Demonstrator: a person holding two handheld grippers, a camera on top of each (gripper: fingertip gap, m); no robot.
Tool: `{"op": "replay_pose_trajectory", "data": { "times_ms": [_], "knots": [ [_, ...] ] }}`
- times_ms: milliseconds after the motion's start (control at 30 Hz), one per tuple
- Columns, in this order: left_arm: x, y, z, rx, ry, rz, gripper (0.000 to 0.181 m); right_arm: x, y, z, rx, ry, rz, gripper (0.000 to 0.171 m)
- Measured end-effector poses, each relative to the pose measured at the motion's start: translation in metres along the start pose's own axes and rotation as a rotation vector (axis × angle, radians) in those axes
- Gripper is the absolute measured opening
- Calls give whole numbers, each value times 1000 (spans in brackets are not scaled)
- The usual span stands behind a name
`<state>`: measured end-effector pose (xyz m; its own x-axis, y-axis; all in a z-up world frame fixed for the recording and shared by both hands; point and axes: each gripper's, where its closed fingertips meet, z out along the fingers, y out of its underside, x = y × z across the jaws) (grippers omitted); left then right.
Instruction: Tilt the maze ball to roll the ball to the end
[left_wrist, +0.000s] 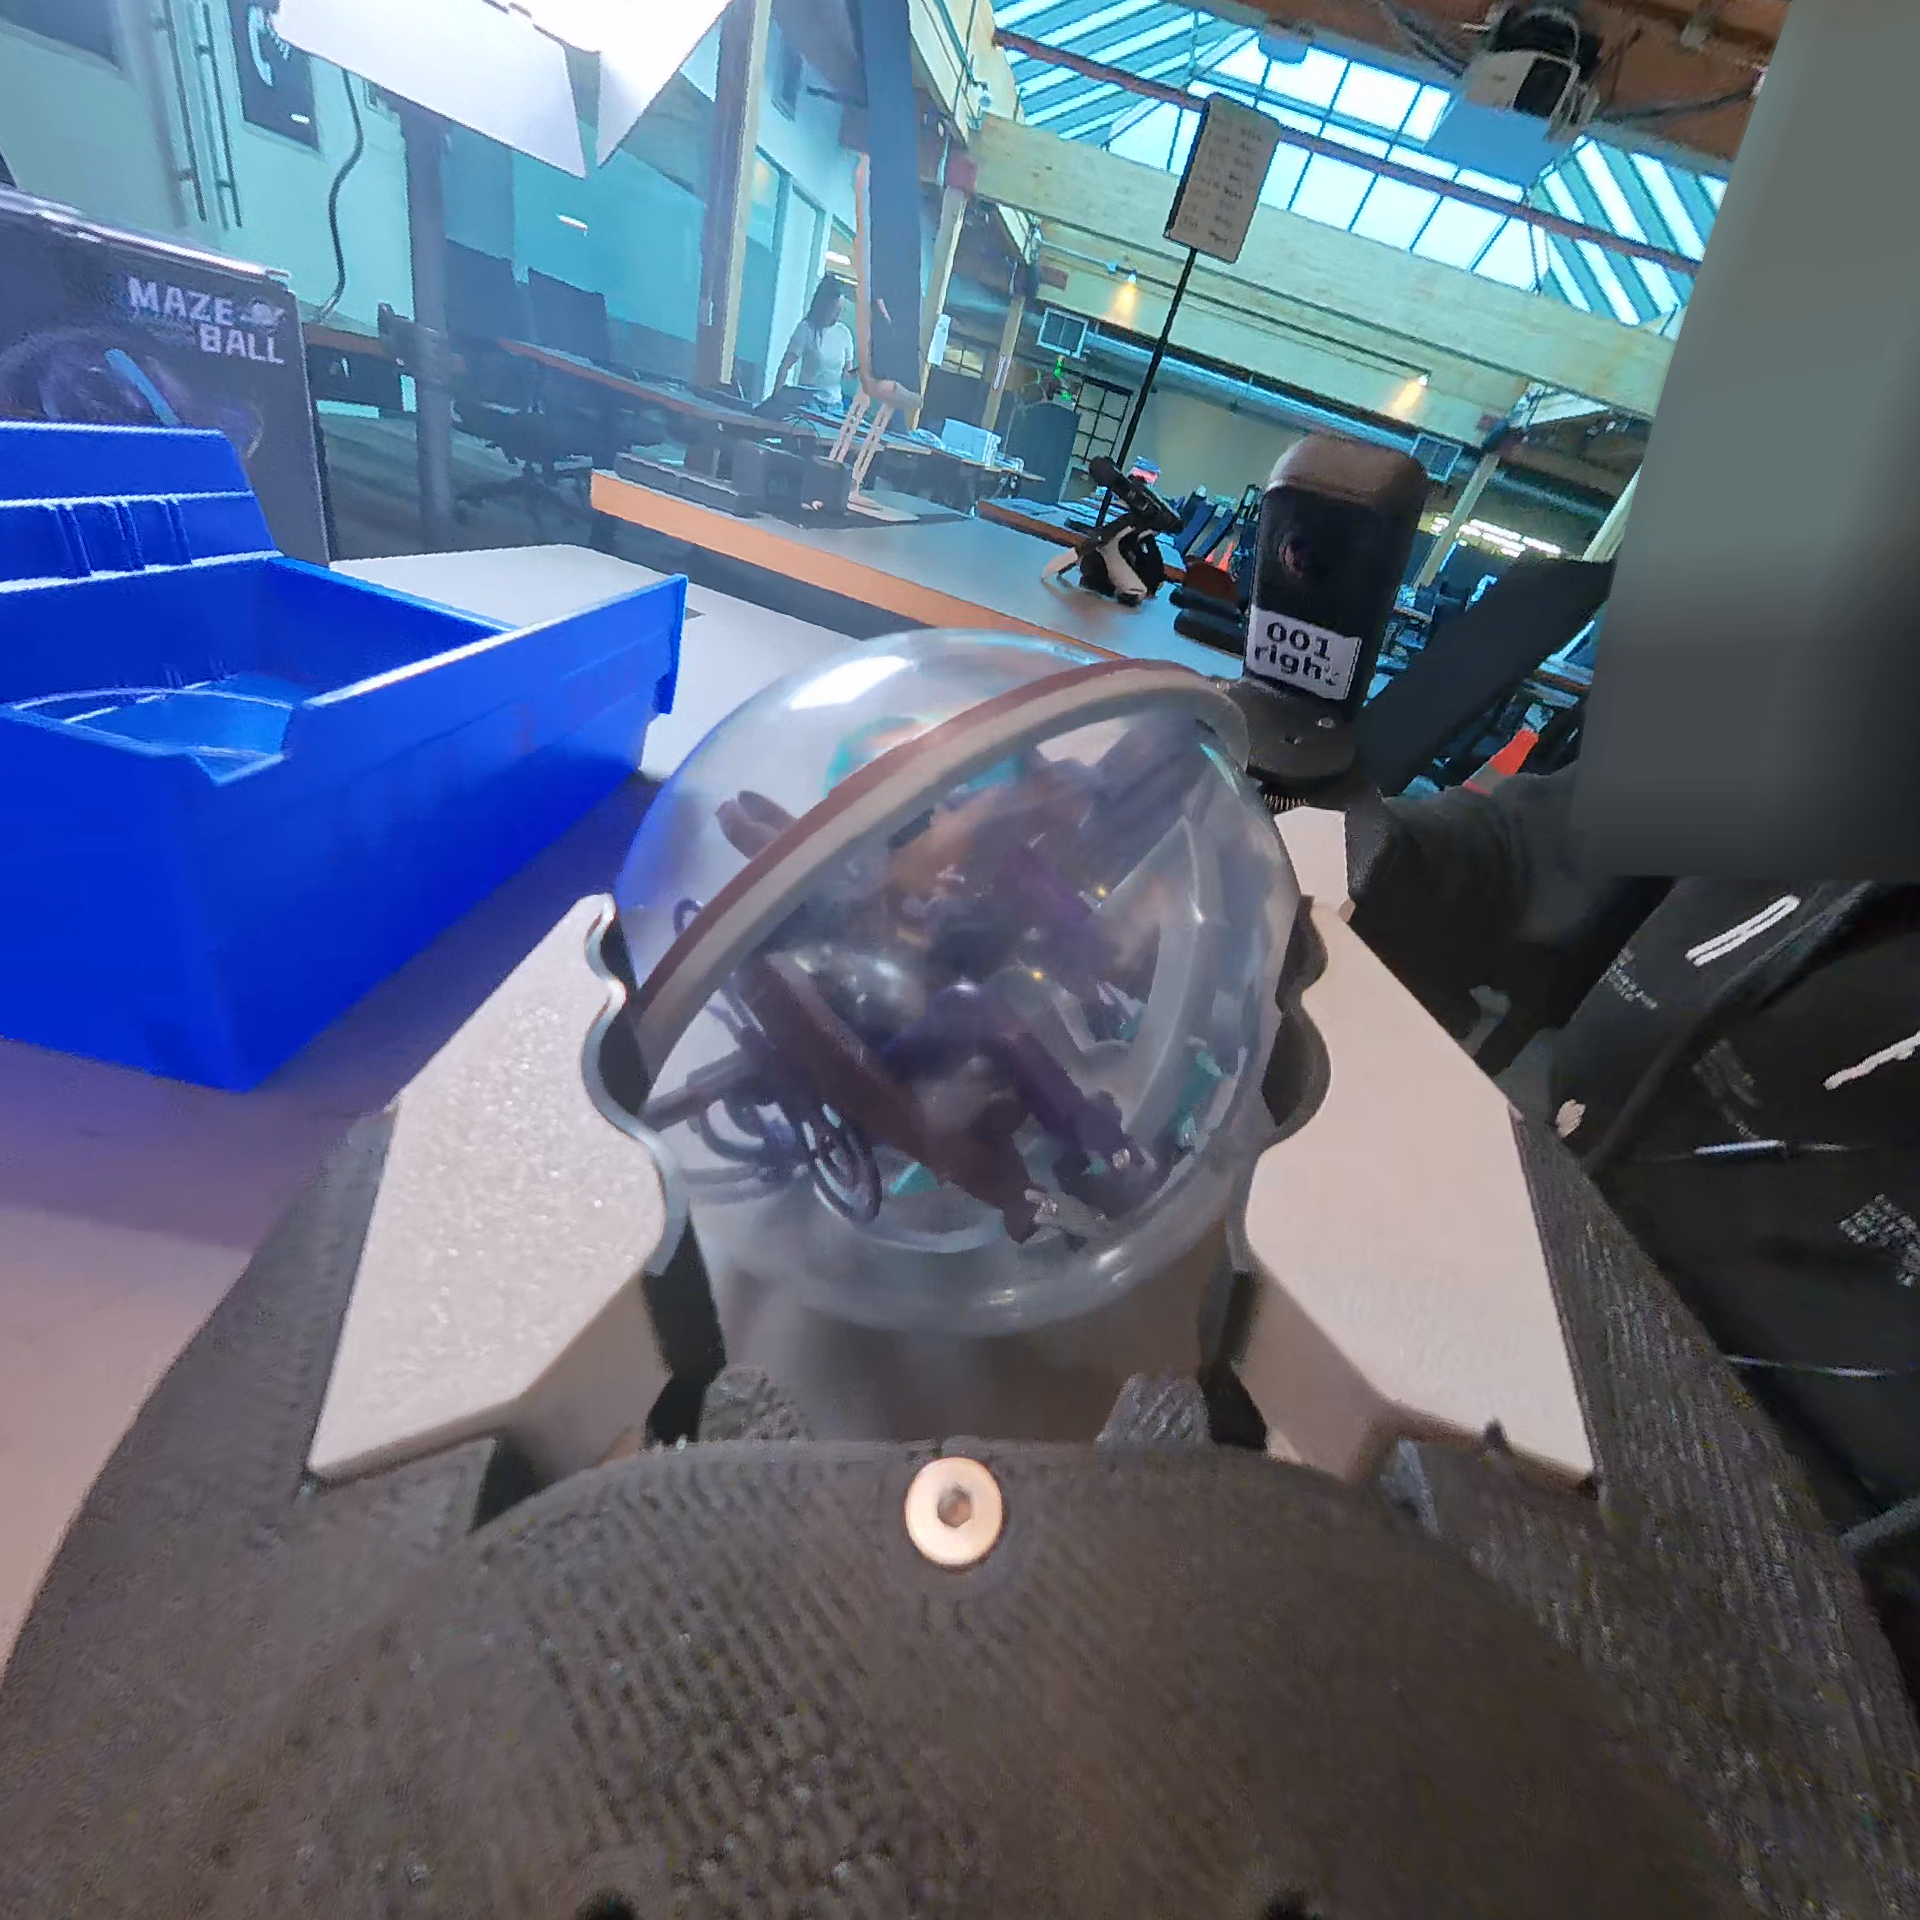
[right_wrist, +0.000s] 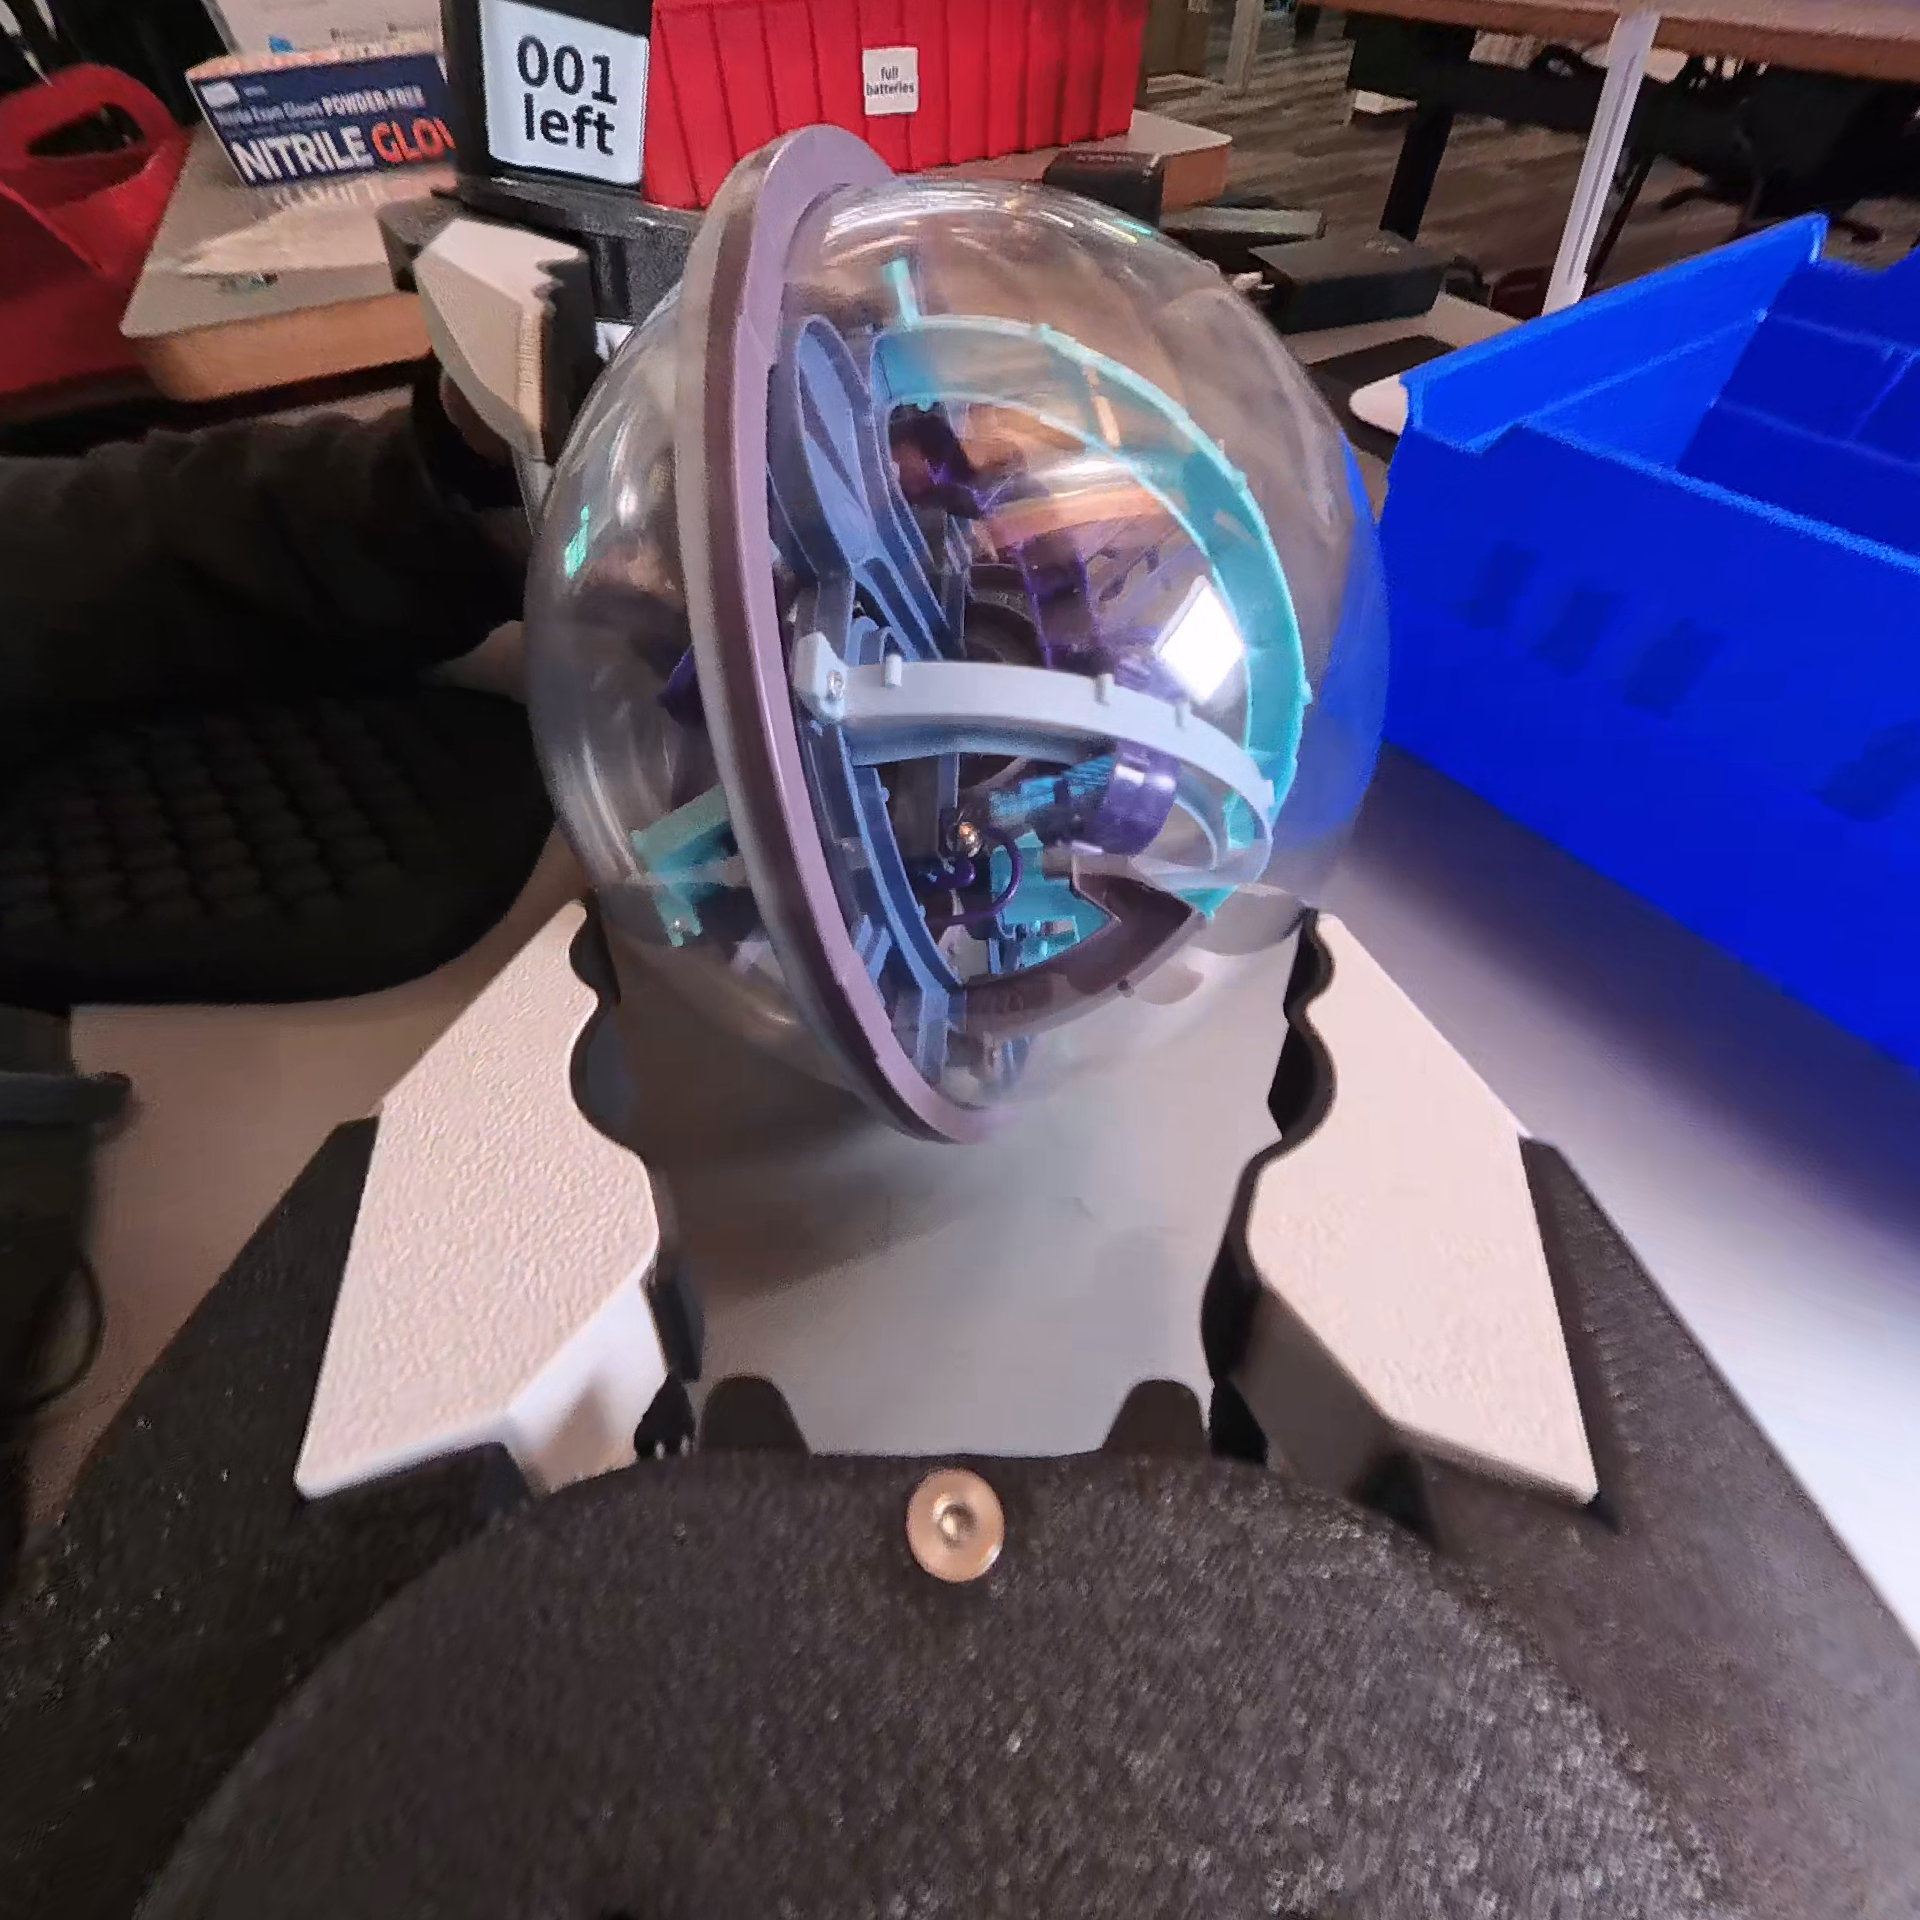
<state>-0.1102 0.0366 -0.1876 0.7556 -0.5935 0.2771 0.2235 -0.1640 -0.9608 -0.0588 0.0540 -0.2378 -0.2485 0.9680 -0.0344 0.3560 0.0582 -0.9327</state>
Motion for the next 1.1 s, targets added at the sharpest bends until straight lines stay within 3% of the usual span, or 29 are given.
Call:
{"op": "replay_pose_trajectory", "data": {
  "times_ms": [567,1100],
  "knots": [
    [-13,-7,6,-2,-48,-266,119,3,-8,-6,10,-90,268,124],
    [-8,6,7,-12,-13,-138,119,13,-13,-15,27,-38,-11,123]
  ]
}}
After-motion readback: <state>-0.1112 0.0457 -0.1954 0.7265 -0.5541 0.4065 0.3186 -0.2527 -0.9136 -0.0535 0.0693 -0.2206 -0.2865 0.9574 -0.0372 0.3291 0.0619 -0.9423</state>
